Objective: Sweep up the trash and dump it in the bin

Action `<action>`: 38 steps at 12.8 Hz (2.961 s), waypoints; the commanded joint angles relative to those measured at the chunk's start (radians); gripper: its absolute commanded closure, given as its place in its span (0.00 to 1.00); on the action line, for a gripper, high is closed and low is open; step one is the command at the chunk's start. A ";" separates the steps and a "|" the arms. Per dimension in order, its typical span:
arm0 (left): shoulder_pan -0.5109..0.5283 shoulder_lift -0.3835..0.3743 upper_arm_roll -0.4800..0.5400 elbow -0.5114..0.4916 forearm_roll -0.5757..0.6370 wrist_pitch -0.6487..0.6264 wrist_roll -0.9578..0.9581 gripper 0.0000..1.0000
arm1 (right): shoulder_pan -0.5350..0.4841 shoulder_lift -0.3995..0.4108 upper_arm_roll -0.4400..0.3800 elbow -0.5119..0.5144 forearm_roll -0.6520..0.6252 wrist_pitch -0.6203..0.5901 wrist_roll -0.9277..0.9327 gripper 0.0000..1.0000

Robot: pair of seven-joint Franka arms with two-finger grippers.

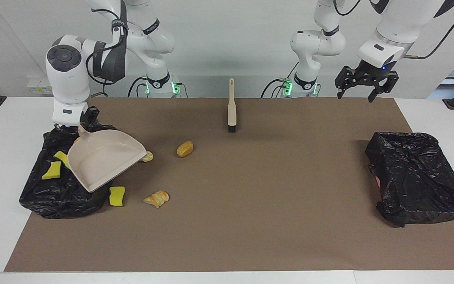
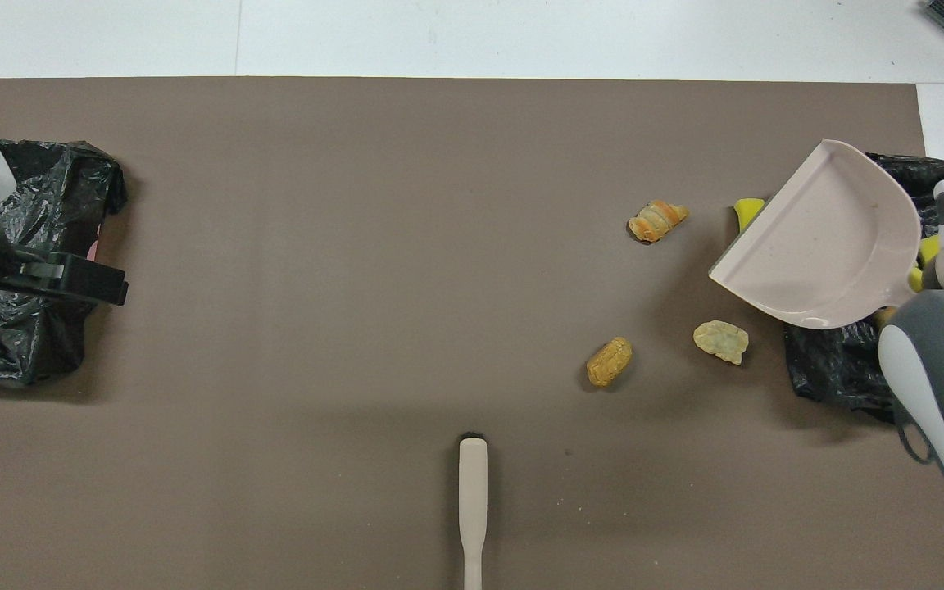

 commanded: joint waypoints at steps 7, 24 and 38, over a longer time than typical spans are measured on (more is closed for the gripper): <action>0.073 -0.011 -0.004 -0.002 0.008 -0.019 0.088 0.00 | 0.326 0.099 0.006 0.091 0.343 -0.148 0.827 1.00; 0.087 -0.011 -0.004 -0.004 0.015 -0.021 0.091 0.00 | 0.577 0.544 0.020 0.434 0.556 0.117 1.238 0.00; -0.134 0.012 -0.014 -0.120 0.001 0.267 0.047 0.00 | 0.702 -0.051 0.020 -0.175 0.415 0.183 1.325 0.00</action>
